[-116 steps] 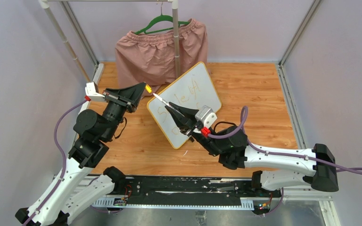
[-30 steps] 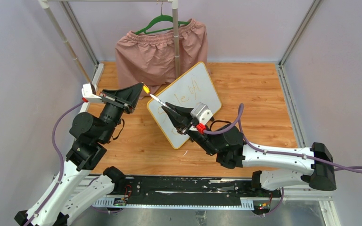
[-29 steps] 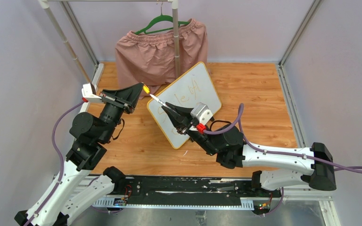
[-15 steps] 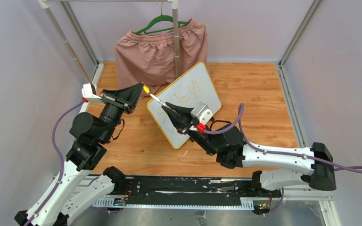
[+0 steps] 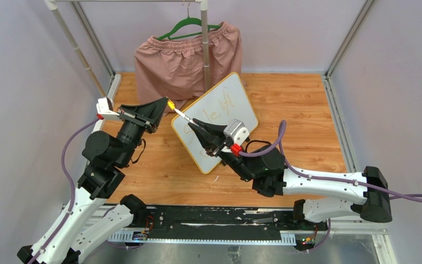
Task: Write a sentence on the whiteboard
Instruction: Close the whiteboard marker at the center of the board.
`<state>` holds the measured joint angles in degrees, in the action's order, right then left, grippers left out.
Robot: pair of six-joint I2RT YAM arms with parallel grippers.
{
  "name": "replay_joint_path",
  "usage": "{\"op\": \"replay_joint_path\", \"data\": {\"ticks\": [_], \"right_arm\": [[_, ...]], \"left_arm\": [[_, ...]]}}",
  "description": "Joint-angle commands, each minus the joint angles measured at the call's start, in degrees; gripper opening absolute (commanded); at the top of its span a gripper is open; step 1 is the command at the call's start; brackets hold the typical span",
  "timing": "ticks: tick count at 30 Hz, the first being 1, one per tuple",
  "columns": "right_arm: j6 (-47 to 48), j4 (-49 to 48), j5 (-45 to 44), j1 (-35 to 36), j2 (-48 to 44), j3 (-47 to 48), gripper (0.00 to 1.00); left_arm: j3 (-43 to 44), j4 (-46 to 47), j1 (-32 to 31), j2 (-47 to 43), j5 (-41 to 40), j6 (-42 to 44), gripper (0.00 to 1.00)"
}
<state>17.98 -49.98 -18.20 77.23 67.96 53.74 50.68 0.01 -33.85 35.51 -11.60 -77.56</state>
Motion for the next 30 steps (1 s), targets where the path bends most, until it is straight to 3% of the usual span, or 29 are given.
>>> {"op": "replay_joint_path", "data": {"ticks": [1,30], "right_arm": [[0.1,-2.6,0.0,0.8,-0.7,2.1,0.00],[3.6,-3.6,-0.3,0.6,3.3,4.2,0.00]], "left_arm": [[0.0,1.9,-0.3,-0.5,0.3,0.3,0.00],[1.0,2.1,-0.3,0.0,5.9,-1.1,0.00]]}}
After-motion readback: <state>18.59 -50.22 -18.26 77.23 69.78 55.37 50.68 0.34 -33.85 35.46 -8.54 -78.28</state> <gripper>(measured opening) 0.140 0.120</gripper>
